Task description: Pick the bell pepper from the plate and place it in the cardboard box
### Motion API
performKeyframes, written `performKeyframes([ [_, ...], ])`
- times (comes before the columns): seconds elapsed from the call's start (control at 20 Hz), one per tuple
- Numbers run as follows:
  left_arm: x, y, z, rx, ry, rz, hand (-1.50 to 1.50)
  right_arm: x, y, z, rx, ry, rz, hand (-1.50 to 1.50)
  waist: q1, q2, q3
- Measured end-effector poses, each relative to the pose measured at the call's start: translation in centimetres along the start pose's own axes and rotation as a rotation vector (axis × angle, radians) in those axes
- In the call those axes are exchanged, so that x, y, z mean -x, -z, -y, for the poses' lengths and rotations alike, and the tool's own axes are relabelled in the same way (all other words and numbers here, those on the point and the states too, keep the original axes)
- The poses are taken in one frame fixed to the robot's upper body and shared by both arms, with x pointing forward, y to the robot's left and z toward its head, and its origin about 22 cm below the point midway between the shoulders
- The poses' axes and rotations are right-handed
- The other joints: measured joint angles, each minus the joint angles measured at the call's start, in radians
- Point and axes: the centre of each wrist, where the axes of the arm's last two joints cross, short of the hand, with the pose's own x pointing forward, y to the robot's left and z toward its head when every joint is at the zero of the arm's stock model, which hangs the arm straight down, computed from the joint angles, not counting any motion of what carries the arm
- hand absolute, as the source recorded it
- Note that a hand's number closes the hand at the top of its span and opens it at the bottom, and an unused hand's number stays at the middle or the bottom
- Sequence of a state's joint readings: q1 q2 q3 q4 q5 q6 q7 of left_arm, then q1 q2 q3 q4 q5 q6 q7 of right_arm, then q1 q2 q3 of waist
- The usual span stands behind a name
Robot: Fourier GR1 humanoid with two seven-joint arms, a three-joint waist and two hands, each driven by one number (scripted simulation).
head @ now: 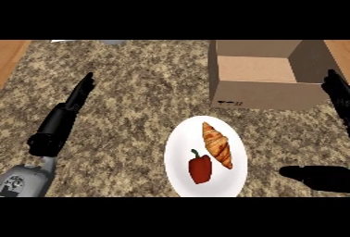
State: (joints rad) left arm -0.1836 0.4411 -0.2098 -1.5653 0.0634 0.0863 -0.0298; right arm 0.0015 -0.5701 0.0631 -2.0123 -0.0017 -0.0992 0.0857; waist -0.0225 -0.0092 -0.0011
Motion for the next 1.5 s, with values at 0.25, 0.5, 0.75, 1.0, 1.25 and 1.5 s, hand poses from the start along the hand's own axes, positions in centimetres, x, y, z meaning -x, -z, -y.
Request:
performKeyframes([
  [0.25,-0.1,0.1,-0.3,0.056,0.0,0.037,0.0,0.0,-1.6,-0.7,-0.087,-0.155,0.112,-1.5,0.01,0.005,0.001],
  [0.5,0.0,0.5,-0.8,0.072,0.006,0.051,0.0,-1.3,-2.4,-1.8,-0.226,-0.316,0.138,-1.5,0.016,0.008,0.0],
  [0.75,-0.4,0.9,-0.5,0.088,0.003,0.062,0.0,-3.6,-2.5,-3.0,-0.418,-0.51,0.067,-1.5,0.028,0.008,-0.002],
  [1.0,-0.2,1.2,-0.3,0.097,0.004,0.064,0.0,-6.7,-2.5,-5.6,-0.565,-0.647,0.011,-1.5,0.036,0.01,-0.003],
  [1.25,0.2,1.2,-0.7,0.1,0.004,0.064,0.0,-8.8,-2.4,-9.3,-0.641,-0.762,-0.06,-1.5,0.037,0.009,-0.002],
  [1.5,0.1,1.0,-0.6,0.096,0.002,0.064,0.0,-10.4,-1.8,-12.8,-0.695,-0.795,-0.119,-1.5,0.034,0.008,-0.001],
])
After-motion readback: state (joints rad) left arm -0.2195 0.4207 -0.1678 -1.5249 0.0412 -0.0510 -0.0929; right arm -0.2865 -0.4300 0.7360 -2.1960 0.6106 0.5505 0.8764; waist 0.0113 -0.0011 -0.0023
